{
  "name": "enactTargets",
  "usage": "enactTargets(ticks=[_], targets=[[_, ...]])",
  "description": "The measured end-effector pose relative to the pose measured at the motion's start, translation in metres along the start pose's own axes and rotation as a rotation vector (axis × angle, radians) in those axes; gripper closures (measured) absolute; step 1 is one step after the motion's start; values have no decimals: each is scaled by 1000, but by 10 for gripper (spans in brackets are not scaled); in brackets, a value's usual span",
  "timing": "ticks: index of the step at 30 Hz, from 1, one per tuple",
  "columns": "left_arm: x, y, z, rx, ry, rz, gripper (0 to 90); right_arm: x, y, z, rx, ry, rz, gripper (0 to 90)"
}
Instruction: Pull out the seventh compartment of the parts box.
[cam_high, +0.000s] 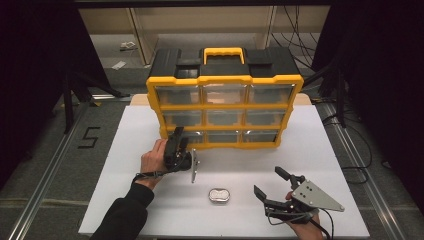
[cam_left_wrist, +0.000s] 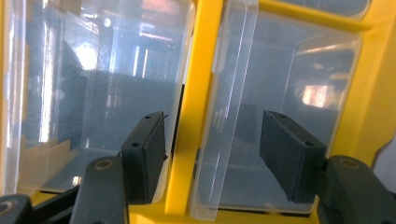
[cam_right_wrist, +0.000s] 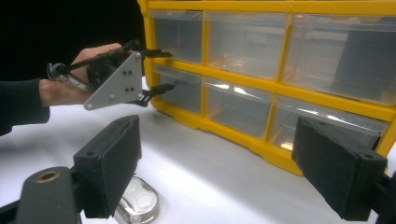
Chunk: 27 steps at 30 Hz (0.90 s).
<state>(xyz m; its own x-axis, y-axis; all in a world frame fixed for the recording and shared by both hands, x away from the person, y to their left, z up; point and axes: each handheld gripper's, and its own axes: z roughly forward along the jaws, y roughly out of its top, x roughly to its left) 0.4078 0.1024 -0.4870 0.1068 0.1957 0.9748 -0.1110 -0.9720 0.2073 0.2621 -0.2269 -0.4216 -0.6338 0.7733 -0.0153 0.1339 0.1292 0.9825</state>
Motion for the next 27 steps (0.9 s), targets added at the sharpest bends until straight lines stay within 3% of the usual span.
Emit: enactTargets(ticks=[10,15,18,27], targets=[[-6,1,3,-5,56,34,485,0,0,0,3,2,-3,167],[-7,3,4,-2,70,48,528,0,0,0,1,6,-3,167],[-7,2,3,-6,70,29,563,0,0,0,0,6,-2,167],[-8,3,2,-13,103,67,643,0,0,0,2,7,-3,167]])
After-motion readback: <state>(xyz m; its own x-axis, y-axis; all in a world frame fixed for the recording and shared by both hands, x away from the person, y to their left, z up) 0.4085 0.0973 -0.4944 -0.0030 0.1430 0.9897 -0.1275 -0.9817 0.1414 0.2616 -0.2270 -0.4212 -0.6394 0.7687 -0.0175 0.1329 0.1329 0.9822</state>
